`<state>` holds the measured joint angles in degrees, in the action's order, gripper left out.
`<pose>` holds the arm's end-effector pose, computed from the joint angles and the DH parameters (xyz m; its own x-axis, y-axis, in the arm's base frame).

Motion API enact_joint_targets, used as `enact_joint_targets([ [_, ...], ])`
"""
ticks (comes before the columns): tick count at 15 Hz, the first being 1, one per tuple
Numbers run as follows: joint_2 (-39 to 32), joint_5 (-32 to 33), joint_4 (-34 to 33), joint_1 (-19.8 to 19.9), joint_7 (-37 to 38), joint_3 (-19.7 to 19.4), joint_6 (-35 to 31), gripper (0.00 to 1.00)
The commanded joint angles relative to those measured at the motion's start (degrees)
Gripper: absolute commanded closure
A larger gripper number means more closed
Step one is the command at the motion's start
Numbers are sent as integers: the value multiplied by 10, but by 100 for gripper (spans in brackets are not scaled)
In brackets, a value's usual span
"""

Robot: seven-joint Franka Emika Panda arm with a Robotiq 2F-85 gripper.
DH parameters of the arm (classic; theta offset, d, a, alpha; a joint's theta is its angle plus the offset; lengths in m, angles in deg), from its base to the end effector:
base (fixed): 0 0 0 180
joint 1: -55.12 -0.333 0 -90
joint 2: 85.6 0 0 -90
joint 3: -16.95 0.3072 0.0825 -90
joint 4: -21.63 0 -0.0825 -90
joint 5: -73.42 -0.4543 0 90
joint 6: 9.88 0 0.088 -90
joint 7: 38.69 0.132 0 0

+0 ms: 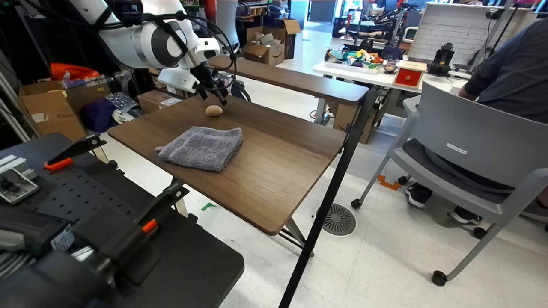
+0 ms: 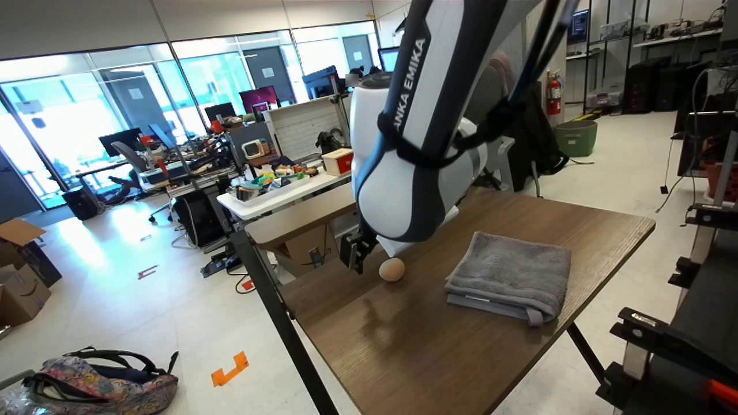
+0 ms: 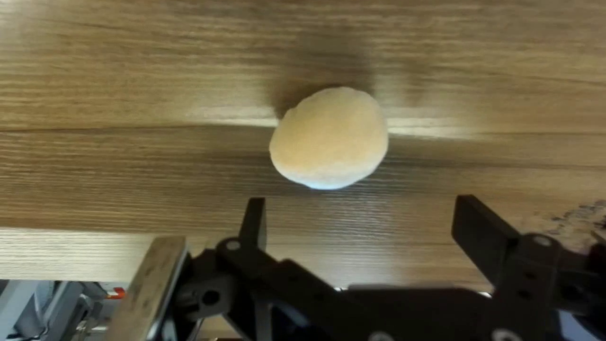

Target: Move the plush toy and wipe the table with the cloth

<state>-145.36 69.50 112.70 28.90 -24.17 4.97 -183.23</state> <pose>0.7142 0.1888 -0.0147 0.9046 0.0711 0.4204 0.0591 -0.9974 0.0415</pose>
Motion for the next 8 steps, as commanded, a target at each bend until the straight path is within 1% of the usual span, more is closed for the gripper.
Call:
enact_joint_targets([
  [1, -65, 6, -75, -46, 68, -72, 32, 0],
  [2, -71, 8, -80, -55, 81, -86, 44, 0],
  [4, -76, 12, -86, -61, 99, -98, 70, 0],
  [8, -74, 22, -97, -55, 115, -91, 107, 0],
])
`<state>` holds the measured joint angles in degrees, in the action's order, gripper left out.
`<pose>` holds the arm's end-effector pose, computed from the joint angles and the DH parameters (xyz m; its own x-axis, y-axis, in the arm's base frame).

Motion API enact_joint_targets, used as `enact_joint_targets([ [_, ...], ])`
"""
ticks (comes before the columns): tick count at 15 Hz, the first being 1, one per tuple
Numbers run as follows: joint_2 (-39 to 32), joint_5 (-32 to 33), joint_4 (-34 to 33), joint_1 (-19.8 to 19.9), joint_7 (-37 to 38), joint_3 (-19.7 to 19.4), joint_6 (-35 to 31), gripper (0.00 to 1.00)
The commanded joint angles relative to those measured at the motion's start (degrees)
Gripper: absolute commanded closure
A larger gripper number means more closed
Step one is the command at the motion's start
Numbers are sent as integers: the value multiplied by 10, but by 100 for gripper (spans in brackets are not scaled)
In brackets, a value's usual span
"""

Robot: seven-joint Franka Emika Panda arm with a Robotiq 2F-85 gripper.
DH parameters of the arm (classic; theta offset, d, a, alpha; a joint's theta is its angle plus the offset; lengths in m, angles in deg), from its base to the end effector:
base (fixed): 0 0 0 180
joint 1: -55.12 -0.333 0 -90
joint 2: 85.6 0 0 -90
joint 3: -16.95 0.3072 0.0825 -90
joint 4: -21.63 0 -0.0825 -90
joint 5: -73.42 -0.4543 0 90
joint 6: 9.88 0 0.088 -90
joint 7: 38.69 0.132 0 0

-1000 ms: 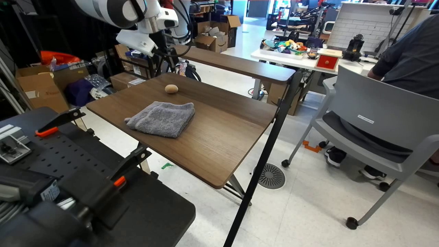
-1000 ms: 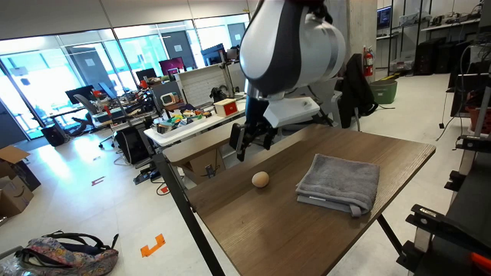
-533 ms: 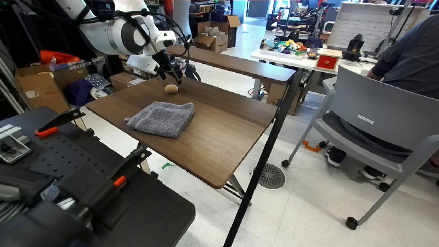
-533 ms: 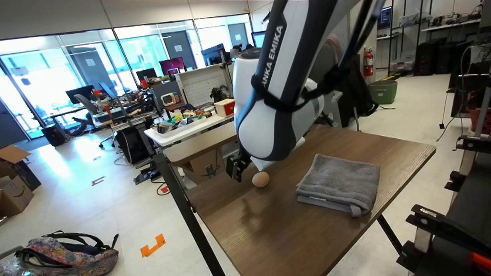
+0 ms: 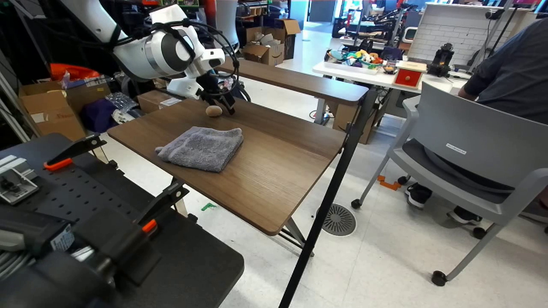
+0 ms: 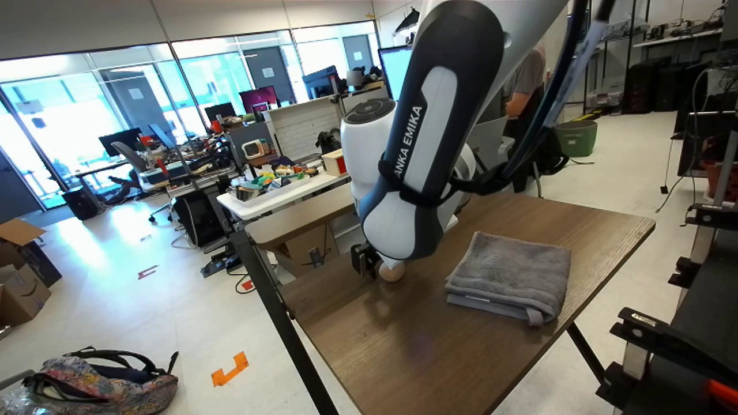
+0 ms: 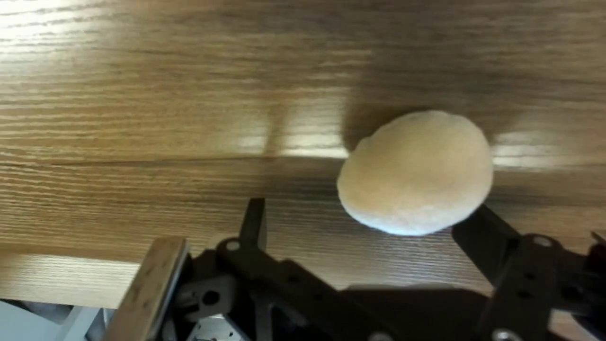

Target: Move the plush toy and wipe the table with the cloth

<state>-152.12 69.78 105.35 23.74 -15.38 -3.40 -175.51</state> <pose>0.7326 0.1710 -0.0384 0.9241 0.0141 0.3819 -0.0462 -0.9879 0.1482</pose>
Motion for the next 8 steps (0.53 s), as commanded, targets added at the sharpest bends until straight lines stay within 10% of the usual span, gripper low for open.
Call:
enact_joint_targets([
  [1, -4, 22, -23, -3, 28, -5, 35, 0],
  [8, 45, 27, 17, 16, 2, 44, 28, 0],
])
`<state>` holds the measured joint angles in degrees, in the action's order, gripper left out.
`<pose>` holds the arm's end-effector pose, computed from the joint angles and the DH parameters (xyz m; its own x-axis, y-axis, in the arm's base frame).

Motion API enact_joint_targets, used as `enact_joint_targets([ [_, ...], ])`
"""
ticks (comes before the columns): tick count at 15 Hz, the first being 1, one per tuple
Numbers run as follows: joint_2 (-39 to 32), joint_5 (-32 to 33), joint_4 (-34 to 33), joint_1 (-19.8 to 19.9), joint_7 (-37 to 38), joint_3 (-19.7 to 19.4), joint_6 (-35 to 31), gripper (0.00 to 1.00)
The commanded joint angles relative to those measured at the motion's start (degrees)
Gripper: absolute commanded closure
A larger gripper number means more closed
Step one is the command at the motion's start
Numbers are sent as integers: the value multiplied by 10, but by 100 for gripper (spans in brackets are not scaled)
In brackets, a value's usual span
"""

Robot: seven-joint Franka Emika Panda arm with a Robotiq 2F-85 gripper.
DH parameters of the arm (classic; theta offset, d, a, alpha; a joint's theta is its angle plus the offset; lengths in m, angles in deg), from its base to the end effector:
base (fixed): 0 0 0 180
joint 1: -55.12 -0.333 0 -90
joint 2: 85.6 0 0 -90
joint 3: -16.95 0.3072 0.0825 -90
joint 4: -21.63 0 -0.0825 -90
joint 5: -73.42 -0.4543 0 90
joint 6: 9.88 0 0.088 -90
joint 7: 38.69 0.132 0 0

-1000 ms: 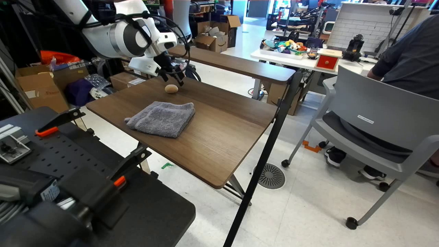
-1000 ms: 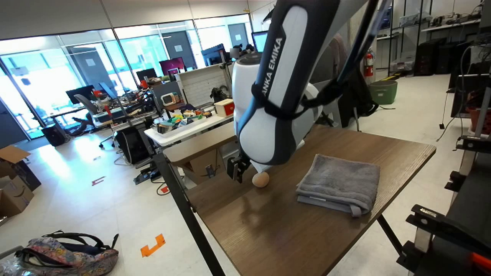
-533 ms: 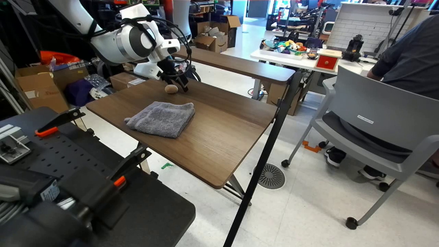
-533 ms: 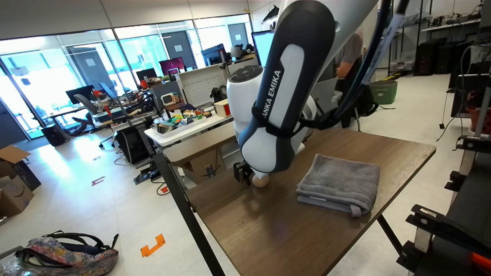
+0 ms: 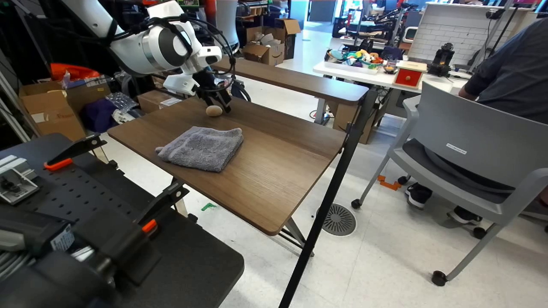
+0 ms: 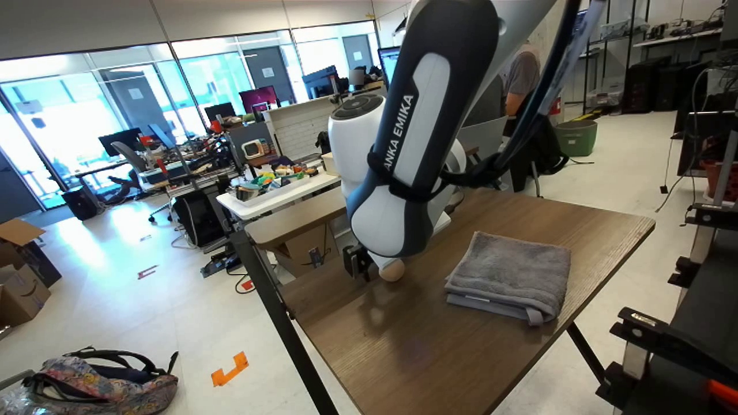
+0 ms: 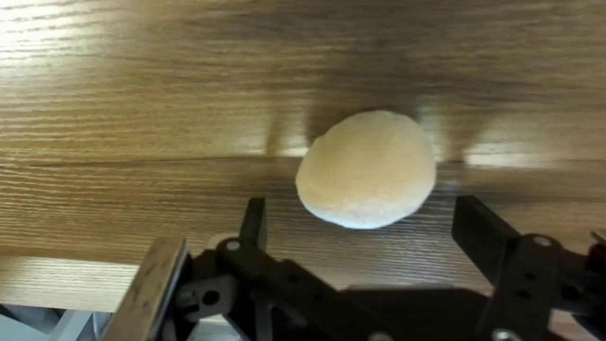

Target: Move the plush toy and wipe the table with the cloth

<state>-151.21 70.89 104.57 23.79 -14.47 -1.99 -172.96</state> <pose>0.7325 0.1897 -0.0320 0.9332 0.0113 0.3593 -0.0408 -0.9897 0.1373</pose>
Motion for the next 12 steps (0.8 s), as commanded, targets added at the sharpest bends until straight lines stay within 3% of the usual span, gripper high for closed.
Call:
enact_joint_targets([
  [1, 40, 14, 27, 20, -9, 38, 4, 0],
  [5, 37, 12, 21, 35, 3, 47, 52, 0],
  [8, 36, 16, 16, 49, 16, 46, 123, 0],
  [9, 38, 16, 14, 55, 18, 50, 132, 8],
  [10, 41, 16, 11, 61, 19, 56, 147, 26],
  [12, 46, 15, 8, 73, 15, 70, 159, 41],
])
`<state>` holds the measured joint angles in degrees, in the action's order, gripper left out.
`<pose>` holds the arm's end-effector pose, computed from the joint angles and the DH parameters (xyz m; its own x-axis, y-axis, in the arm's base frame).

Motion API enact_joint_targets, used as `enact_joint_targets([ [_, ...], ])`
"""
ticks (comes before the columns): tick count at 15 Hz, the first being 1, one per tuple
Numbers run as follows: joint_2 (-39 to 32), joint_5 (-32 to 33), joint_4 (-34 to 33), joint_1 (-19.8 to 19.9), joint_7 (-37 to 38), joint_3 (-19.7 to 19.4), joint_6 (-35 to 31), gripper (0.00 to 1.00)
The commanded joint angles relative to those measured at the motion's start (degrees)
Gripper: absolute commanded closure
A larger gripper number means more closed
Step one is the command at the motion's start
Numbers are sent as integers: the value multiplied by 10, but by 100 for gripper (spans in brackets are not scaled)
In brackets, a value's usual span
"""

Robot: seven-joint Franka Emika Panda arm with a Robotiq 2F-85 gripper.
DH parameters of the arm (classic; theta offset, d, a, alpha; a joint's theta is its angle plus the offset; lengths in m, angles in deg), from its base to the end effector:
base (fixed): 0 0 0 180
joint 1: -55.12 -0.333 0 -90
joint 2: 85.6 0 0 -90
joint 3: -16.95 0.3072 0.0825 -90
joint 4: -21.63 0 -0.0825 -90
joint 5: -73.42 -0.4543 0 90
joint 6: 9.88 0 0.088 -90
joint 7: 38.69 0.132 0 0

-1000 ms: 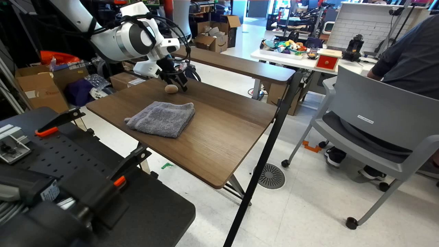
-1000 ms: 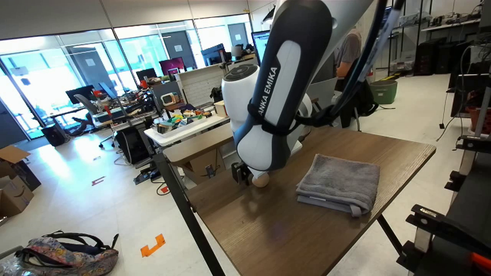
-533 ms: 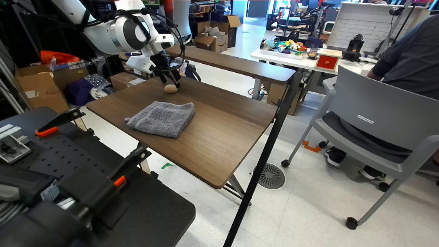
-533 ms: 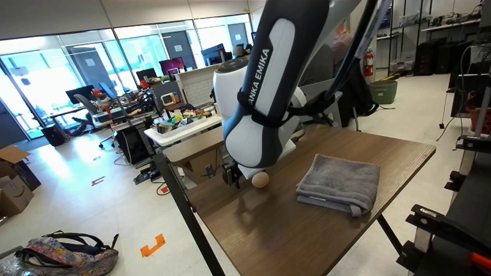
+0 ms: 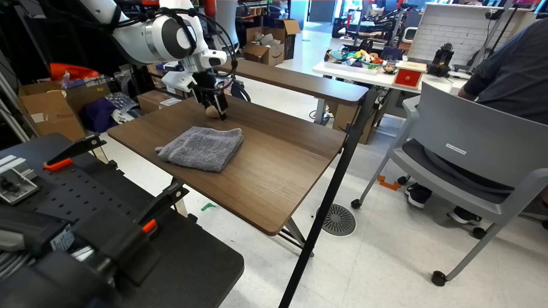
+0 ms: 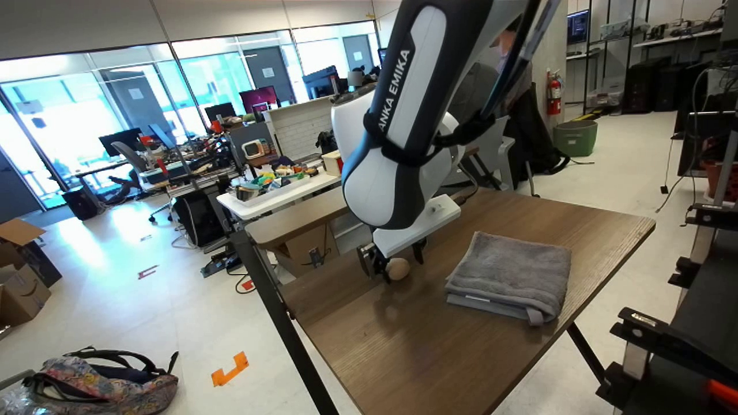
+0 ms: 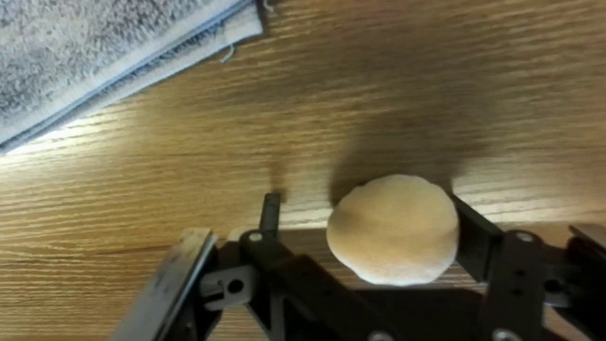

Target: Move the plush toy and wipe the table with the cloth

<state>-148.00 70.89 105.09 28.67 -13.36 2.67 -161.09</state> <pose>0.7230 0.1717 -0.0320 0.9769 -0.1094 0.1837 -0.1340 -0.9828 0.1274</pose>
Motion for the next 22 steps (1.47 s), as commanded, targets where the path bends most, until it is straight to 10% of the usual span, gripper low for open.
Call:
enact_joint_targets([
  [1, 17, 15, 3, 30, 3, 30, 45, 50],
  [8, 37, 15, 7, 55, 2, 46, 53, 99],
  [17, 13, 105, -9, 44, 122, -117, 63, 98],
  [22, -45, 117, -49, 98, 194, -129, 63, 98],
])
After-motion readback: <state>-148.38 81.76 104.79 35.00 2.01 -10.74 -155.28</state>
